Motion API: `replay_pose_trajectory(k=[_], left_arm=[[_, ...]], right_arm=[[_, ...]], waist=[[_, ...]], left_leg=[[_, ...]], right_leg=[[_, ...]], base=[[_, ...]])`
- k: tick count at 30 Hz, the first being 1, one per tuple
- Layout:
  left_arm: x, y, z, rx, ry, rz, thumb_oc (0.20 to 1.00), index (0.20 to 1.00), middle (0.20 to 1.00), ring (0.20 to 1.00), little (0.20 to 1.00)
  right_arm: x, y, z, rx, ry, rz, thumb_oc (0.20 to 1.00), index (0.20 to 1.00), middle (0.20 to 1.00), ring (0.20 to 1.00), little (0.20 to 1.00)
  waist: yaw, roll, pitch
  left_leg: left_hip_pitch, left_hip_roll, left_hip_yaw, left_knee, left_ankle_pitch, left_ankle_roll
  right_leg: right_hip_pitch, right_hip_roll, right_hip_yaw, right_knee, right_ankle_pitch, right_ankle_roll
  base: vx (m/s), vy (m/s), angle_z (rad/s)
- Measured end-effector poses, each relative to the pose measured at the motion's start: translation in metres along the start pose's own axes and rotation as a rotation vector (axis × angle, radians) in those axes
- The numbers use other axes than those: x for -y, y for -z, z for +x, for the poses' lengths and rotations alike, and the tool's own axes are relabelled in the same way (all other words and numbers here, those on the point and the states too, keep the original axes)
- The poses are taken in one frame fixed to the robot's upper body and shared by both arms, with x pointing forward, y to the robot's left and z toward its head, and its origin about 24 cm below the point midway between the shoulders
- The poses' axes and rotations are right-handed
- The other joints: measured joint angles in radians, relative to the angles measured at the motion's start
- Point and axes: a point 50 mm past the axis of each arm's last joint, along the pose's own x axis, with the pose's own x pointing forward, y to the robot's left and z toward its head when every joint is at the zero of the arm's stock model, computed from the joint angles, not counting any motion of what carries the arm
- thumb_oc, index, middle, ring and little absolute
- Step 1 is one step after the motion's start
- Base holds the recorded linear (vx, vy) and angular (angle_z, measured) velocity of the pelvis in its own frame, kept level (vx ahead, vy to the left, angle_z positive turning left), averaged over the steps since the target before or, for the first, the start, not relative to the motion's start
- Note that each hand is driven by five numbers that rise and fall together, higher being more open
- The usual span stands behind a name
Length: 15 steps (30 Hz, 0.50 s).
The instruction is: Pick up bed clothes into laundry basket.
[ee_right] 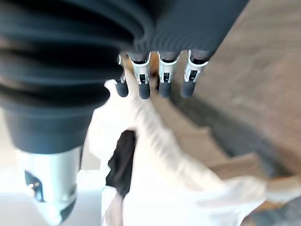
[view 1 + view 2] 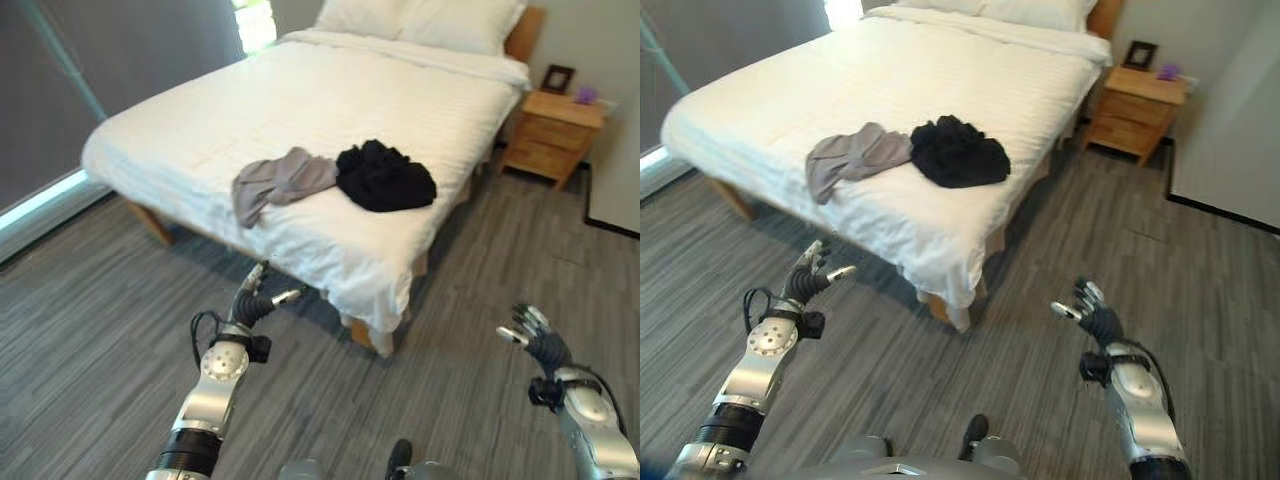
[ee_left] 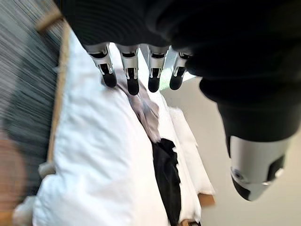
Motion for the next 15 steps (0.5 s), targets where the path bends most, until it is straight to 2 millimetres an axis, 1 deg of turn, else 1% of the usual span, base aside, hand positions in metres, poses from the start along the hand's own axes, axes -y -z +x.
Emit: replay_pose_trajectory(k=[1,2,3,4,5,6,7,8,9,12,14,15], left_arm=[[0.001,0.001,-0.002,-0.001,0.000,-0.003,1.000,1.000,1.000,1.000,1.000],[-0.001,0.000,-0.002,0.003,-0.001,0.002,1.000,1.000,1.000,1.000,1.000],[-0.003,0.001,-0.005,0.000,-0.012,0.003,1.000,1.000,1.000,1.000,1.000],[-0.004,0.002,-0.007,-0.003,-0.010,0.000,1.000,1.000,1.000,1.000,1.000],[-0.006,0.004,-0.010,-0.007,-0.011,-0.004,1.000,1.000,1.000,1.000,1.000],[-0.008,0.009,-0.014,-0.027,-0.011,0.001,1.000,1.000,1.000,1.000,1.000],[-0.008,0.012,-0.017,-0.038,-0.011,0.003,1.000,1.000,1.000,1.000,1.000],[-0.009,0.016,-0.020,-0.053,-0.014,0.003,1.000,1.000,1.000,1.000,1.000],[-0.011,0.020,-0.024,-0.070,-0.019,0.004,1.000,1.000,1.000,1.000,1.000],[-0.013,0.024,-0.027,-0.085,-0.027,0.005,1.000,1.000,1.000,1.000,1.000],[-0.015,0.024,-0.027,-0.085,-0.032,0.004,1.000,1.000,1.000,1.000,1.000],[-0.015,0.024,-0.027,-0.086,-0.032,0.004,1.000,1.000,1.000,1.000,1.000]], right_arm=[[-0.001,-0.002,0.001,0.006,-0.015,0.002,1.000,1.000,1.000,1.000,1.000],[-0.003,-0.003,0.003,0.009,-0.023,0.003,1.000,1.000,1.000,1.000,1.000],[-0.011,-0.004,0.006,0.009,-0.055,0.013,1.000,1.000,1.000,1.000,1.000],[-0.014,-0.003,0.006,0.004,-0.068,0.015,1.000,1.000,1.000,1.000,1.000],[-0.017,-0.001,0.006,-0.002,-0.080,0.015,1.000,1.000,1.000,1.000,1.000],[-0.019,-0.002,0.007,-0.001,-0.093,0.026,1.000,1.000,1.000,1.000,1.000],[-0.021,-0.003,0.008,0.005,-0.102,0.043,1.000,1.000,1.000,1.000,1.000],[-0.024,-0.006,0.010,0.017,-0.124,0.057,1.000,1.000,1.000,1.000,1.000],[-0.030,-0.006,0.010,0.016,-0.157,0.073,1.000,1.000,1.000,1.000,1.000],[-0.035,-0.005,0.008,0.011,-0.194,0.076,1.000,1.000,1.000,1.000,1.000],[-0.035,-0.005,0.008,0.011,-0.199,0.084,1.000,1.000,1.000,1.000,1.000],[-0.035,-0.005,0.008,0.011,-0.199,0.084,1.000,1.000,1.000,1.000,1.000]], waist=[[0.005,0.019,-0.010],[0.017,0.031,-0.014],[0.040,0.026,-0.016],[0.045,0.008,-0.017],[0.045,-0.018,-0.023],[0.048,-0.038,-0.034],[0.055,-0.036,-0.035],[0.076,-0.026,-0.033],[0.084,-0.020,-0.033],[0.085,-0.018,-0.033],[0.086,-0.017,-0.033],[0.086,-0.016,-0.032]], left_leg=[[0.001,0.006,-0.012,-0.048,-0.040,0.043],[-0.005,0.011,-0.034,-0.061,-0.040,0.045],[-0.039,0.018,-0.057,-0.058,-0.043,0.049],[-0.057,0.015,-0.060,-0.061,-0.041,0.049],[-0.054,-0.004,-0.065,-0.078,-0.042,0.049],[-0.049,-0.023,-0.076,-0.098,-0.028,0.050],[-0.048,-0.024,-0.088,-0.102,-0.021,0.060],[-0.043,-0.019,-0.095,-0.105,-0.012,0.070],[-0.033,-0.014,-0.104,-0.109,0.001,0.074],[-0.026,-0.011,-0.107,-0.107,0.005,0.073],[-0.024,-0.008,-0.083,-0.088,-0.002,0.060],[-0.022,-0.007,-0.082,-0.086,-0.001,0.059]], right_leg=[[-0.017,0.021,-0.010,0.003,0.001,0.001],[-0.025,0.027,-0.013,0.007,0.001,0.001],[-0.073,0.029,0.007,0.076,-0.016,0.012],[-0.125,0.014,0.058,0.219,-0.047,-0.022],[-0.127,-0.001,0.091,0.231,-0.091,-0.020],[-0.121,-0.003,0.096,0.199,-0.118,-0.057],[-0.115,0.001,0.090,0.183,-0.119,-0.058],[-0.105,0.010,0.089,0.175,-0.117,-0.057],[-0.093,0.014,0.084,0.174,-0.115,-0.054],[-0.082,0.013,0.078,0.172,-0.116,-0.053],[-0.080,0.016,0.095,0.175,-0.116,-0.052],[-0.081,0.019,0.094,0.178,-0.116,-0.053]], base=[[0.01,0.000,0.31],[0.01,-0.015,0.10],[-0.01,-0.029,0.22],[0.00,-0.034,0.39],[0.02,-0.032,0.69],[0.05,-0.018,0.54],[0.06,-0.014,0.34],[0.05,-0.010,0.07],[0.02,-0.013,0.10],[0.00,-0.056,0.04],[-0.04,-0.091,-0.24],[-0.08,-0.142,-0.26]])
